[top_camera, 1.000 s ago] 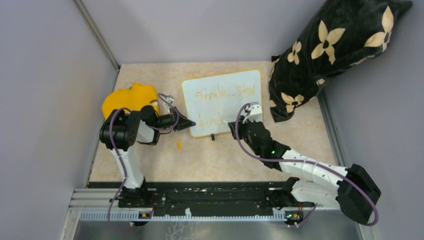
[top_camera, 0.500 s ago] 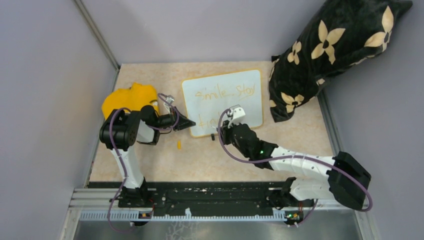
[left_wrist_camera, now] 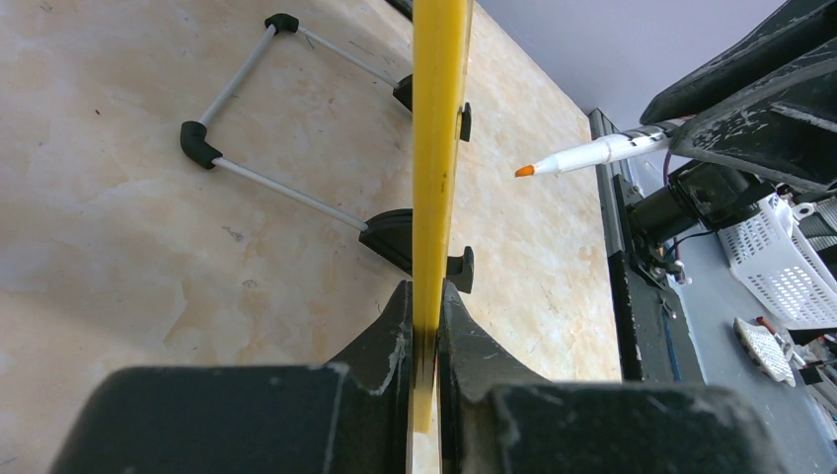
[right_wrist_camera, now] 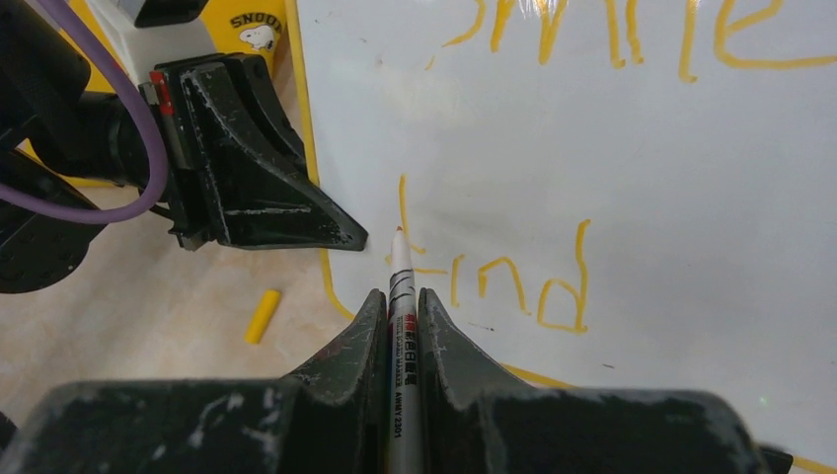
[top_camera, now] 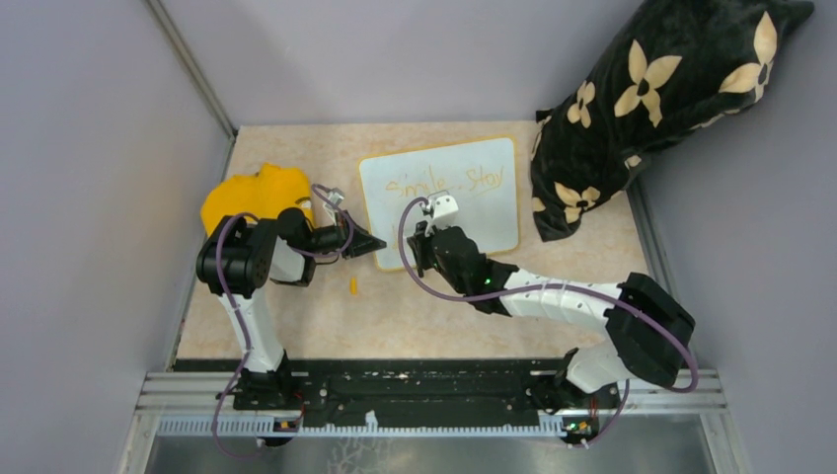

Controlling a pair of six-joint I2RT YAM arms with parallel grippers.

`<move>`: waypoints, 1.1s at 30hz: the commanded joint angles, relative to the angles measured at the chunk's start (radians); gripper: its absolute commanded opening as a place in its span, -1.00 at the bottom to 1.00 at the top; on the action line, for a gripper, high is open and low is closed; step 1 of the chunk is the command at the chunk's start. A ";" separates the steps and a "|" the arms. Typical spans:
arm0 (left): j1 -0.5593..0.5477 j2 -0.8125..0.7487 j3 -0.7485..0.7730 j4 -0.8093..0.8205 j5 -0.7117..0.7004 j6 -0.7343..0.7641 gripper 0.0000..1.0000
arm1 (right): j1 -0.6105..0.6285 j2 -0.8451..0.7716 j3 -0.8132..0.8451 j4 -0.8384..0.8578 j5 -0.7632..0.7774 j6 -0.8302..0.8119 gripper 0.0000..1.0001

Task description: Write a sentence on the whiteboard

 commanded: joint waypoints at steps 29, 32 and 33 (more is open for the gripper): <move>0.003 0.039 0.009 -0.074 -0.041 0.010 -1.00 | -0.064 0.059 0.044 0.016 0.026 0.033 -1.00; 0.003 0.039 0.009 -0.074 -0.040 0.011 -1.00 | -0.070 0.056 0.040 0.011 0.028 0.039 -1.00; 0.003 0.039 0.009 -0.074 -0.040 0.010 -1.00 | -0.071 0.055 0.038 0.009 0.030 0.040 -1.00</move>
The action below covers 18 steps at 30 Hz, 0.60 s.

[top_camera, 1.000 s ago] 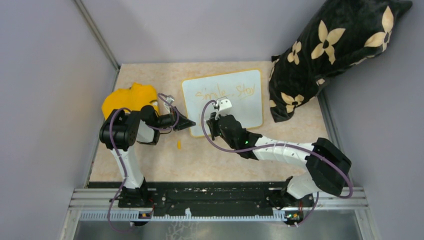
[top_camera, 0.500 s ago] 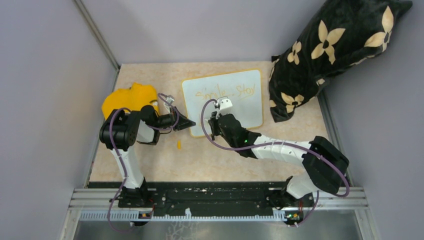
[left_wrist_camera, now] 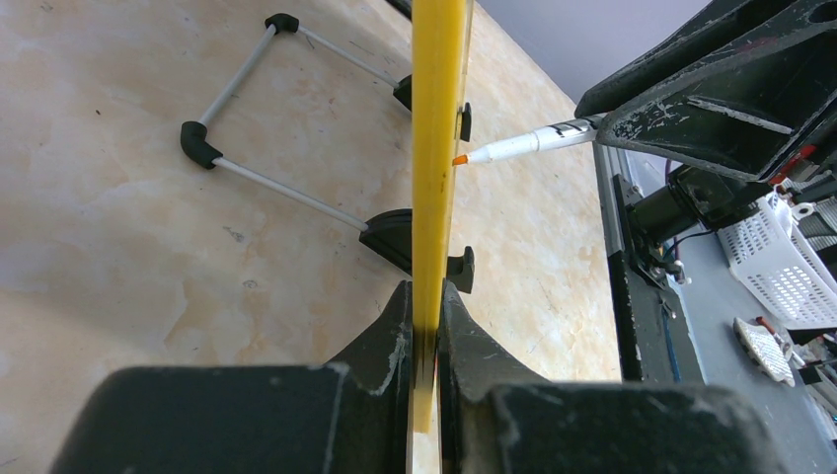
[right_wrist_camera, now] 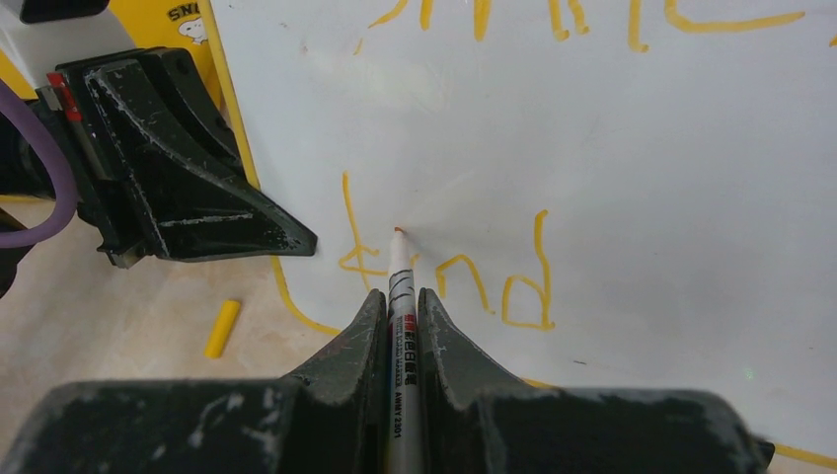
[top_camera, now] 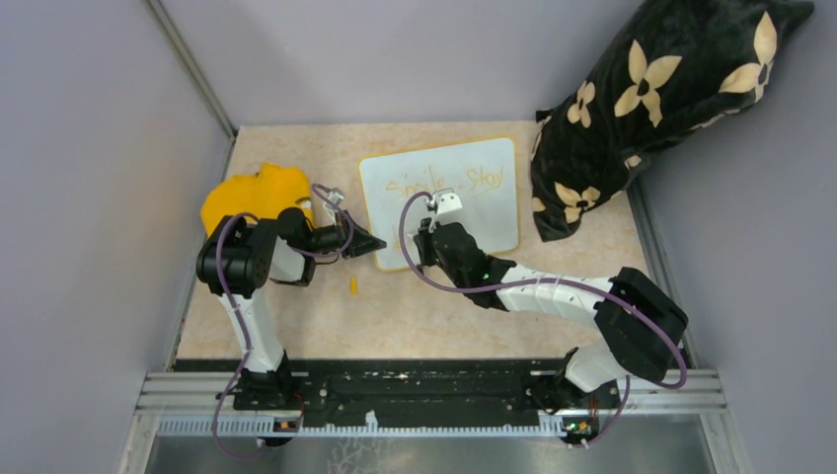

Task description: Write a sentence on the whiteboard

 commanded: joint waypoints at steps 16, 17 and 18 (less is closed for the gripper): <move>0.003 0.039 0.008 -0.072 -0.042 0.009 -1.00 | -0.029 -0.027 -0.001 0.006 0.024 0.028 -1.00; 0.003 0.039 0.007 -0.071 -0.041 0.009 -1.00 | -0.029 -0.030 -0.001 0.006 0.022 0.028 -1.00; 0.003 0.039 0.008 -0.071 -0.042 0.009 -1.00 | -0.029 -0.032 -0.001 0.005 0.022 0.029 -1.00</move>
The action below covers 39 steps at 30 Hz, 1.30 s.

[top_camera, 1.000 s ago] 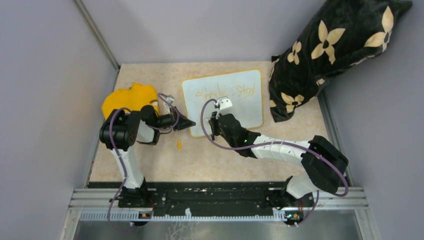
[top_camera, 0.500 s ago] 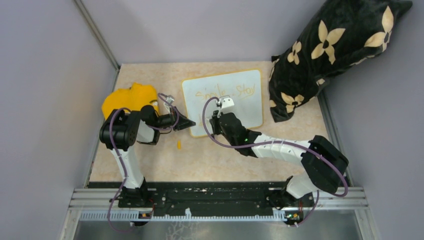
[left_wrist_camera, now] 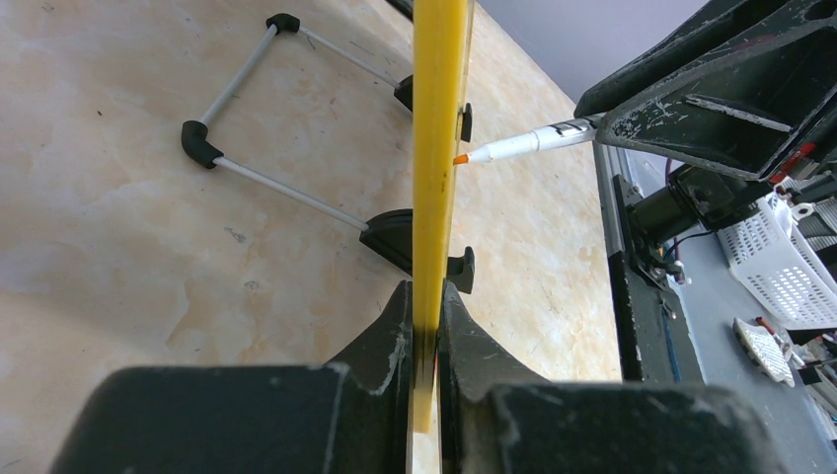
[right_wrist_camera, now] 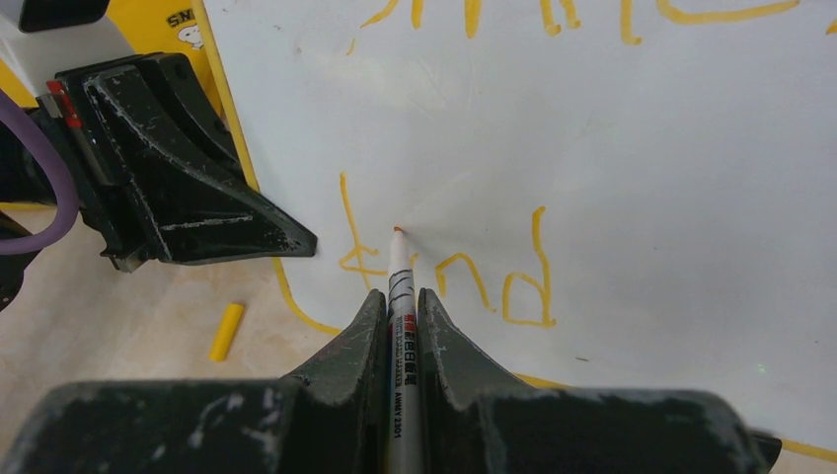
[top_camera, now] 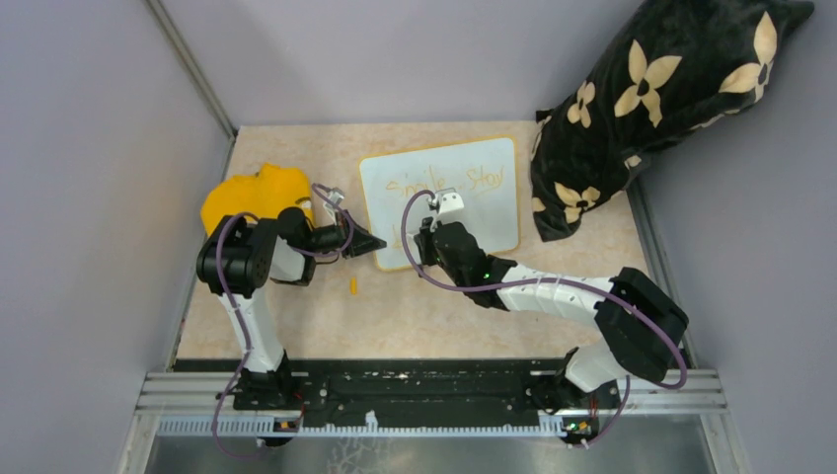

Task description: Write a sentence on the whiteboard

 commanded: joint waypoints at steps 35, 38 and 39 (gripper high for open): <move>0.003 0.038 0.004 -0.066 -0.040 0.010 -1.00 | -0.104 -0.534 -0.330 -0.163 0.093 0.092 -1.00; 0.003 0.038 0.003 -0.066 -0.039 0.009 -1.00 | -0.104 -0.555 -0.361 -0.163 0.103 0.097 -1.00; 0.003 0.038 0.002 -0.066 -0.040 0.009 -1.00 | -0.105 -0.553 -0.363 -0.159 0.106 0.099 -1.00</move>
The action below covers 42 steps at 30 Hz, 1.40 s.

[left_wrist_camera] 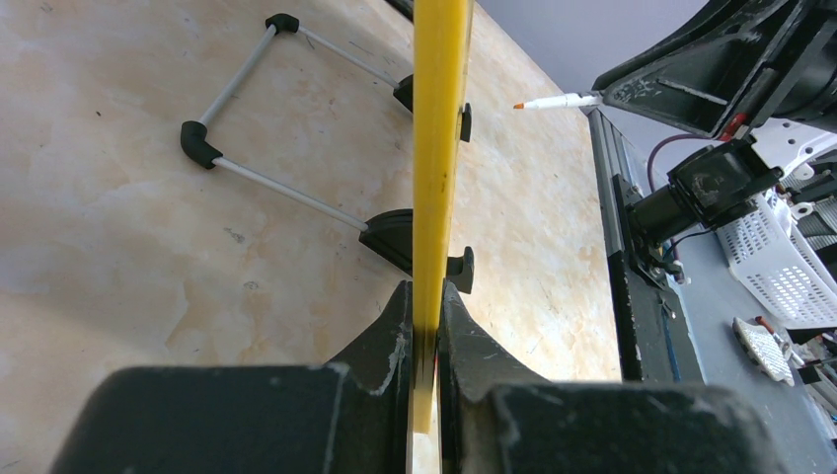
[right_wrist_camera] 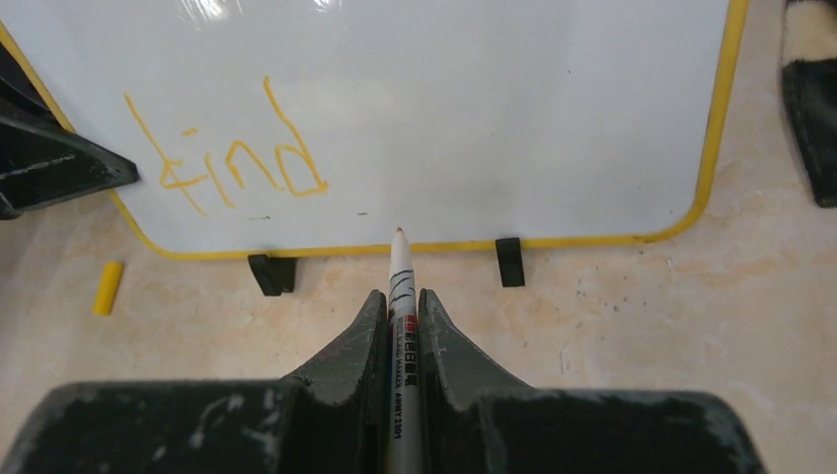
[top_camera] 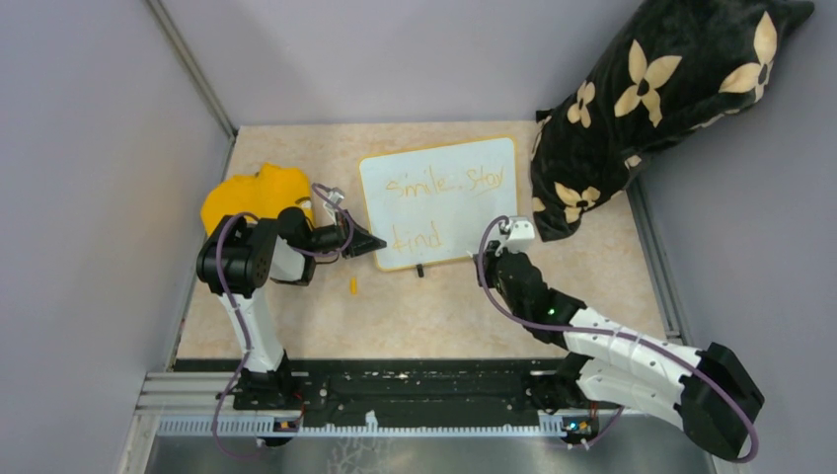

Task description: Write a sentence on the whiteboard

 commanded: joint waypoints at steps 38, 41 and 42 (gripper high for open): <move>0.003 0.038 0.002 -0.066 -0.042 0.007 -1.00 | -0.005 0.256 0.122 0.239 -0.011 0.012 -1.00; 0.003 0.037 0.004 -0.066 -0.042 0.006 -1.00 | -0.006 0.262 0.122 0.239 -0.007 0.011 -1.00; 0.003 0.037 0.004 -0.067 -0.042 0.006 -1.00 | -0.006 0.264 0.120 0.238 -0.006 0.011 -1.00</move>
